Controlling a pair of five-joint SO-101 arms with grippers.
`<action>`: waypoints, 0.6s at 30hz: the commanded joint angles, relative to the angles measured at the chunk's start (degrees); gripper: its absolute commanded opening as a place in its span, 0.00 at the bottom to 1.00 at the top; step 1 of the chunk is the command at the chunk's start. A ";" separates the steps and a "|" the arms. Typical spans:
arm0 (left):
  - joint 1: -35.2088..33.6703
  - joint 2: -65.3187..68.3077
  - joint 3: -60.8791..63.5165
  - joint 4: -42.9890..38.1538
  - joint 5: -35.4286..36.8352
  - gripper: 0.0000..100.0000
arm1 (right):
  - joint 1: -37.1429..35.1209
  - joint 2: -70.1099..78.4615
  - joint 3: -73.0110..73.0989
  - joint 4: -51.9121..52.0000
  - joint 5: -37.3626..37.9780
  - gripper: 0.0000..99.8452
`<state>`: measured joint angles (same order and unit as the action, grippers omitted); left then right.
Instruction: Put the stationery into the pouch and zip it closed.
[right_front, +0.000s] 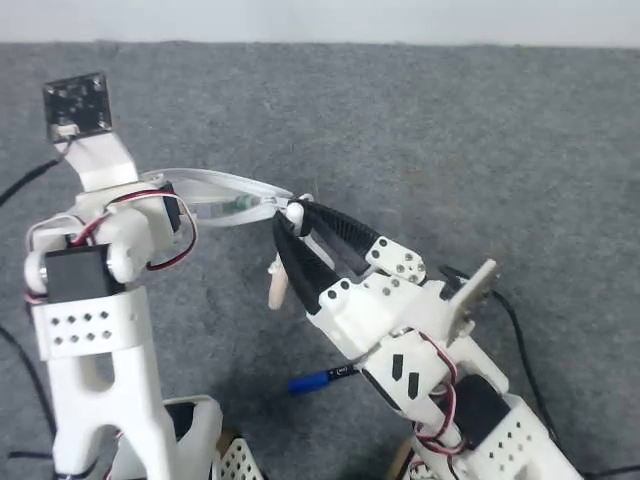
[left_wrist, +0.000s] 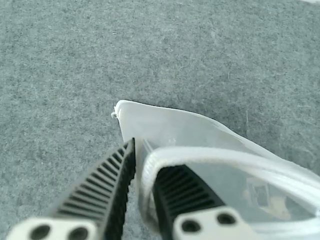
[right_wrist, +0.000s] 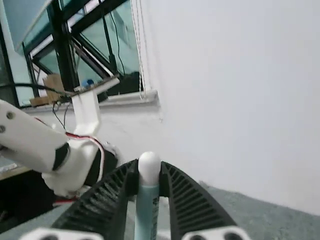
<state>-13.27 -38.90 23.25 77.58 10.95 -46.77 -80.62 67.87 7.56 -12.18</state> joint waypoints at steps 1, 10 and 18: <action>0.00 0.26 0.04 -1.58 -0.53 0.01 | -0.13 -1.98 -1.05 -4.00 -0.09 0.01; 0.00 0.26 0.04 -1.41 -0.53 0.01 | -0.31 -0.75 -1.14 -20.97 5.19 0.01; 0.00 0.26 0.04 -1.32 -0.53 0.01 | -0.40 12.00 -1.14 -37.14 9.32 0.01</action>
<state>-13.27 -38.90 23.25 77.58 10.95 -46.68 -73.58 67.87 -22.95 -5.05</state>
